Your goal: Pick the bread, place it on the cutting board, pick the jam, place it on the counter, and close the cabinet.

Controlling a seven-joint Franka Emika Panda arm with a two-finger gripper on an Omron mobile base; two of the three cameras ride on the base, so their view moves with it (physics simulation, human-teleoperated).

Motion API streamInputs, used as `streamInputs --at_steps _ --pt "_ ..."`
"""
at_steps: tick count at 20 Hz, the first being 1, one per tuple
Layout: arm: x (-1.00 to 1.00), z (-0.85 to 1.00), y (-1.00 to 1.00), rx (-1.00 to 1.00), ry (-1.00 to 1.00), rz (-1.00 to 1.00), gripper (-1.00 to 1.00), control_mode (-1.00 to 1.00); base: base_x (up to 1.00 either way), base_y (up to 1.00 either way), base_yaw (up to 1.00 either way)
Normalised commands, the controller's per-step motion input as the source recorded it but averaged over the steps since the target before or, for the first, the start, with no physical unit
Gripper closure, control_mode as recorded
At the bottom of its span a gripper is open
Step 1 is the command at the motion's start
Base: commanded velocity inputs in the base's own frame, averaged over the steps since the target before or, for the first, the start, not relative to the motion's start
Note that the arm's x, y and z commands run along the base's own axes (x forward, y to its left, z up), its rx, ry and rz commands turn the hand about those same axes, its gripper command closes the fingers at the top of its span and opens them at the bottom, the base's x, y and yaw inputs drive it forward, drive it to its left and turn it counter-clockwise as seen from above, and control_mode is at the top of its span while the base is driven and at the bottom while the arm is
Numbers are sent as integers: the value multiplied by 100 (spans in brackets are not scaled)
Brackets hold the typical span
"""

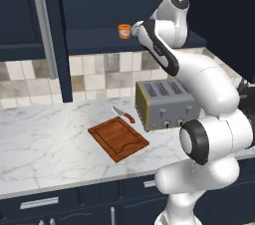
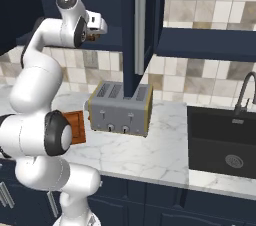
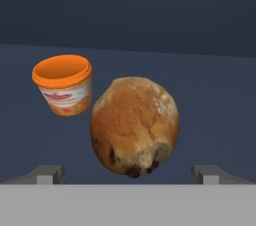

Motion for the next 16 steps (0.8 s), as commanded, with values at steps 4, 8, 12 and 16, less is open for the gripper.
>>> streamInputs --at_steps 4,8,12,16 --pt "21 -9 0 0 0 3 -100 -100 0 0 0" --pt "21 -8 0 0 0 2 -100 -100 0 0 0" --pt "17 -2 0 0 0 3 -100 -100 0 0 0" --pt "24 -8 0 0 0 2 -100 -100 0 0 0"
